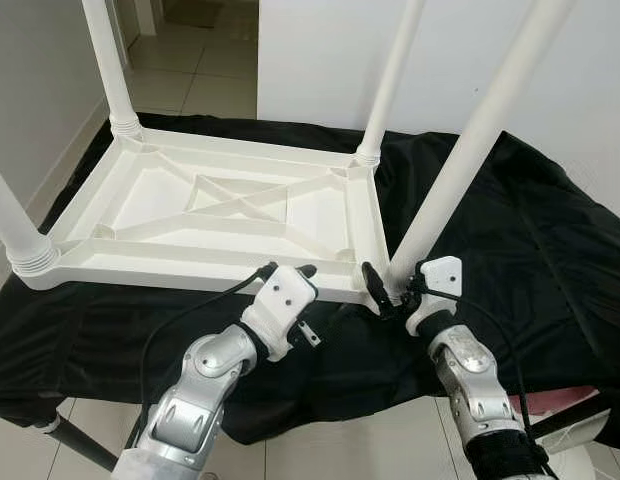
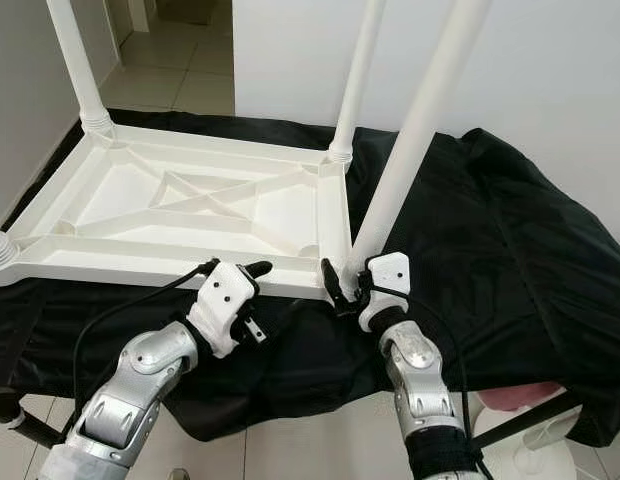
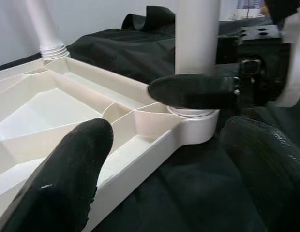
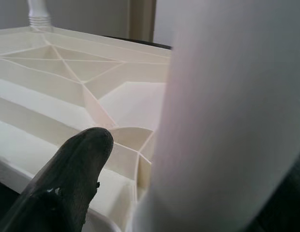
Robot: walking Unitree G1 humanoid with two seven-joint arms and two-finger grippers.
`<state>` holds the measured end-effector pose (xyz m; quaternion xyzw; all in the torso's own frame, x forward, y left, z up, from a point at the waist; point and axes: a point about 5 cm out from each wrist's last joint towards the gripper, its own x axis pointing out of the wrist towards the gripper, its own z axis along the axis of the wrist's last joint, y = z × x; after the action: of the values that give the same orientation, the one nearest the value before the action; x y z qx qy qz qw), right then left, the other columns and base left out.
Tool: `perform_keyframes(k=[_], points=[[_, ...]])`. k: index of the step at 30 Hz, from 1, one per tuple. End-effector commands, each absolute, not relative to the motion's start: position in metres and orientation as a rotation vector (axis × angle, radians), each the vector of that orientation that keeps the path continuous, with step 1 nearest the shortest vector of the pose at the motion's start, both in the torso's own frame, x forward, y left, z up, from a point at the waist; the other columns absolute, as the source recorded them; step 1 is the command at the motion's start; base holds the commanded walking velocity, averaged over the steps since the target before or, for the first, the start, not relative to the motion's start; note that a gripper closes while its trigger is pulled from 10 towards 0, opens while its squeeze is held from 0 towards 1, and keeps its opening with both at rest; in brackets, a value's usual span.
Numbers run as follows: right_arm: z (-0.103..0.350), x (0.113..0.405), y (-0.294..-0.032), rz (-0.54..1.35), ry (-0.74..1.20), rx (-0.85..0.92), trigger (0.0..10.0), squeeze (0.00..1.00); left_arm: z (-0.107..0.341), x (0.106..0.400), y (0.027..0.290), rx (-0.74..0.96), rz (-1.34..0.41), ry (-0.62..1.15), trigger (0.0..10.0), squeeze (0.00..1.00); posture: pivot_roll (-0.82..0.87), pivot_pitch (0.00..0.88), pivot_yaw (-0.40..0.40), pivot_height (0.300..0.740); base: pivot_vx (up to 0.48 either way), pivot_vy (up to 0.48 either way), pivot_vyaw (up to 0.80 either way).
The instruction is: Building children table
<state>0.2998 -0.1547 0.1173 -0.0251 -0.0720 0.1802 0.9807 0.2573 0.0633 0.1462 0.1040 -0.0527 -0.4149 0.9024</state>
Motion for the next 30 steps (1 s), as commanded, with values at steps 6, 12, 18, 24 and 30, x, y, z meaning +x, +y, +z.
perform_keyframes(k=[6, 12, 18, 24, 30], points=[[0.116, 0.308, -0.163, 0.467, -0.113, -0.049, 10.0, 0.0, 0.149, 0.253, 0.051, 0.223, -0.919, -0.134, 10.0, 0.0, 0.07, 0.0, -0.094, 0.74, 0.0, 0.0, 0.0], [0.115, 0.321, -0.169, 0.563, -0.082, -0.114, 9.1, 0.0, 0.145, 0.259, 0.044, 0.266, -0.953, -0.094, 10.0, 0.0, 0.07, 0.0, -0.08, 0.74, 0.0, 0.0, 0.0], [0.113, 0.327, -0.172, 0.59, -0.053, -0.127, 2.5, 0.0, 0.149, 0.264, 0.046, 0.28, -0.959, -0.106, 10.0, 0.0, 0.07, 0.0, -0.075, 0.74, 0.0, 0.0, 0.0], [0.109, 0.328, -0.173, 0.613, -0.029, -0.11, 0.0, 0.0, 0.152, 0.269, 0.048, 0.301, -0.953, -0.122, 10.0, 0.0, 0.07, 0.0, -0.069, 0.74, 0.0, 0.0, 0.0], [0.107, 0.33, -0.176, 0.569, -0.02, -0.127, 10.0, 0.0, 0.154, 0.274, 0.049, 0.308, -0.943, -0.128, 10.0, 0.0, 0.07, 0.0, -0.071, 0.74, 0.0, 0.0, 0.0]])
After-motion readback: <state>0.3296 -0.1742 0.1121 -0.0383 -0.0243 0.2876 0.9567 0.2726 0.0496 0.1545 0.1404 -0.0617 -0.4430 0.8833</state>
